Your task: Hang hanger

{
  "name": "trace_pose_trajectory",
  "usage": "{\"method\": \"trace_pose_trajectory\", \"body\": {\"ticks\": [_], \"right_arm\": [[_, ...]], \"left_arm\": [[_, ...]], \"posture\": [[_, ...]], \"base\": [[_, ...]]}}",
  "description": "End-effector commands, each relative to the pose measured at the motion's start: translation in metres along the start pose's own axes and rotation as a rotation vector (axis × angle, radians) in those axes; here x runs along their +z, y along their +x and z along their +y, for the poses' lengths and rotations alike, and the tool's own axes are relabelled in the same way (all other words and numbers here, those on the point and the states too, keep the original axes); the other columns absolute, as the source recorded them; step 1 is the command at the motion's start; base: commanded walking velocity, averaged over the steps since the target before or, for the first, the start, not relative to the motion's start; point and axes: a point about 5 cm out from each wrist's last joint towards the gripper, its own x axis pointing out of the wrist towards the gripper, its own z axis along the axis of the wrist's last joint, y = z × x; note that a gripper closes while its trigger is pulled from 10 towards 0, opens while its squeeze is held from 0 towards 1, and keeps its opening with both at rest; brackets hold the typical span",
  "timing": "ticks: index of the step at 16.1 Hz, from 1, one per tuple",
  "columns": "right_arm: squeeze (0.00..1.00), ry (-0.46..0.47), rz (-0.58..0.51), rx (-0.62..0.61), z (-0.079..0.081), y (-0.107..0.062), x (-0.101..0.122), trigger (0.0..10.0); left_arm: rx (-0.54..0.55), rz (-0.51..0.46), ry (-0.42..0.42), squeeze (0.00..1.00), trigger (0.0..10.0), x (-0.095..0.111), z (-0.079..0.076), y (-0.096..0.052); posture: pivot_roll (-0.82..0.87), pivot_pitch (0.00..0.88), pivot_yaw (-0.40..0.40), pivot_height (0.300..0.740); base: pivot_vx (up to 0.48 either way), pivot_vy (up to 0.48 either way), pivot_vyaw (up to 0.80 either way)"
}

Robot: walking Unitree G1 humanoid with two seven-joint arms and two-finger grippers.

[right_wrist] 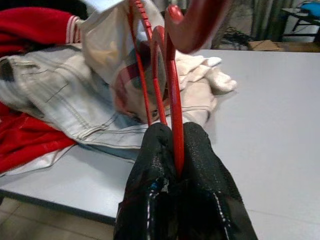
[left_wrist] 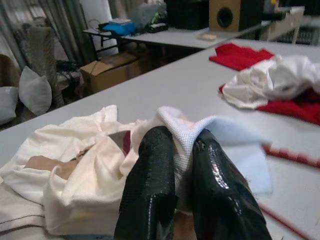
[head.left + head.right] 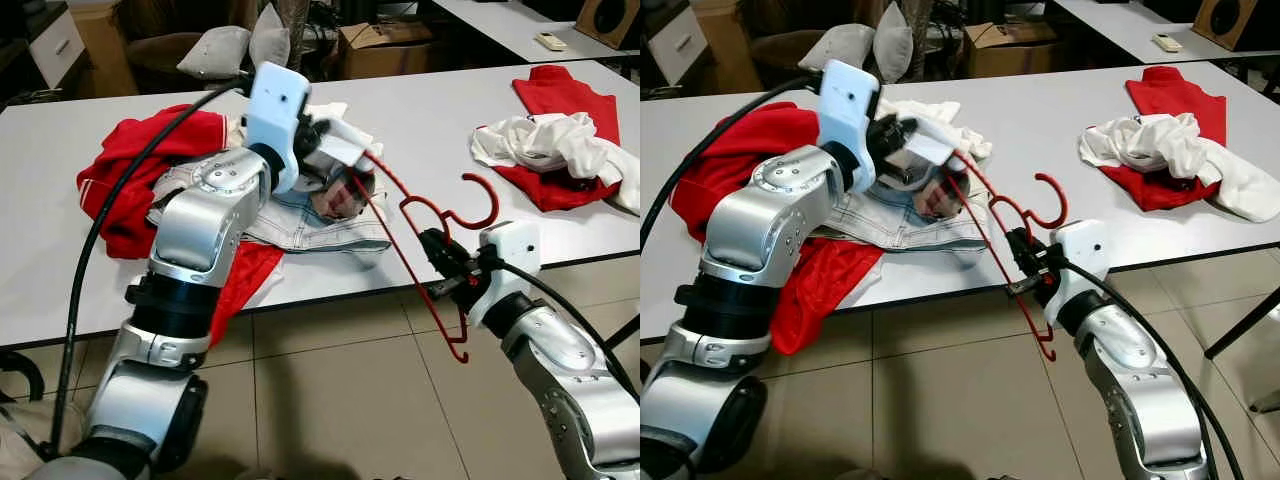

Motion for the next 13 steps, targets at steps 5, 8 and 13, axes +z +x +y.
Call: {"method": "trace_pose_trajectory", "body": {"ticks": [5, 8, 13], "right_arm": [[0.00, 0.037, -0.045, -0.064, -0.012, -0.007, 0.009, 10.0], [0.00, 0.047, -0.053, -0.076, -0.019, -0.009, 0.011, 10.0], [0.00, 0.060, -0.084, -0.141, -0.023, -0.014, 0.015, 10.0]], "left_arm": [[-0.046, 0.062, 0.010, 1.00, 10.0, -0.010, 0.004, -0.006], [-0.101, 0.068, 0.094, 1.00, 10.0, -0.021, 0.008, -0.012], [-0.078, 0.053, 0.227, 1.00, 10.0, -0.043, 0.008, -0.003]], "posture": [[-0.04, 0.000, 0.033, 0.740], [-0.04, 0.000, 0.018, 0.740], [-0.06, 0.000, 0.051, 0.740]], "base": [[0.000, 0.000, 0.00], [0.000, 0.000, 0.00], [0.000, 0.000, 0.00]]}}
